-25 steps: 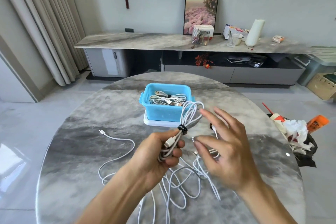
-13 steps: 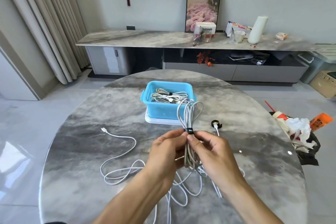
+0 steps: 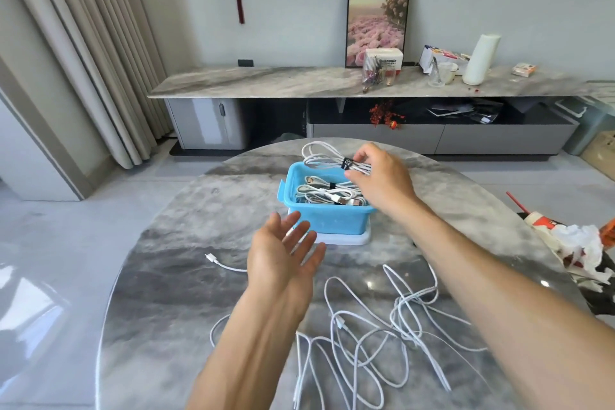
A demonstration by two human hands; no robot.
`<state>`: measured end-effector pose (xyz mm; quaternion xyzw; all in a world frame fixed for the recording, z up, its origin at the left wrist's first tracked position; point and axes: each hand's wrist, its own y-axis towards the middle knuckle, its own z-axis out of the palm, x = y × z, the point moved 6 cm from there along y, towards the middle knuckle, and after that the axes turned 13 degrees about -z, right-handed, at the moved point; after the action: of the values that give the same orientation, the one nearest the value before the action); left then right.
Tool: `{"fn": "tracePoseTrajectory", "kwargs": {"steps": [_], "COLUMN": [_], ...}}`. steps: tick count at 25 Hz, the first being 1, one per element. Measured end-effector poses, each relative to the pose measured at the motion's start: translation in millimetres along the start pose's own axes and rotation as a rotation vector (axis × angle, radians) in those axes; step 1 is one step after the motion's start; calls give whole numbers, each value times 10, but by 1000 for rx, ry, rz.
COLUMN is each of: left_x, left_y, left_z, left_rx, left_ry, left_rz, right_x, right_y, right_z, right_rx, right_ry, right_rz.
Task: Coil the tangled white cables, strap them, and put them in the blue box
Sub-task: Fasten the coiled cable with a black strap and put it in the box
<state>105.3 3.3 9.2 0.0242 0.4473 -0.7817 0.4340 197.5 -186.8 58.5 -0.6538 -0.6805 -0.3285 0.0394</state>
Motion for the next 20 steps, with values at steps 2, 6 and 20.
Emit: {"fn": "tracePoseTrajectory", "kwargs": {"steps": [2, 6, 20], "left_x": [-119, -259, -190], "left_y": [31, 98, 88], "left_z": [-16, -63, -77], "left_rx": [-6, -87, -55], "left_ry": [-35, -54, 69], "left_rz": [21, 47, 76], "right_x": [-63, -189, -324], "right_y": [166, 208, 182], "right_z": [220, 709, 1132], "right_rx": [40, 300, 778], "right_ry": [-151, -371, -268], "right_rz": [-96, -244, 46]}}
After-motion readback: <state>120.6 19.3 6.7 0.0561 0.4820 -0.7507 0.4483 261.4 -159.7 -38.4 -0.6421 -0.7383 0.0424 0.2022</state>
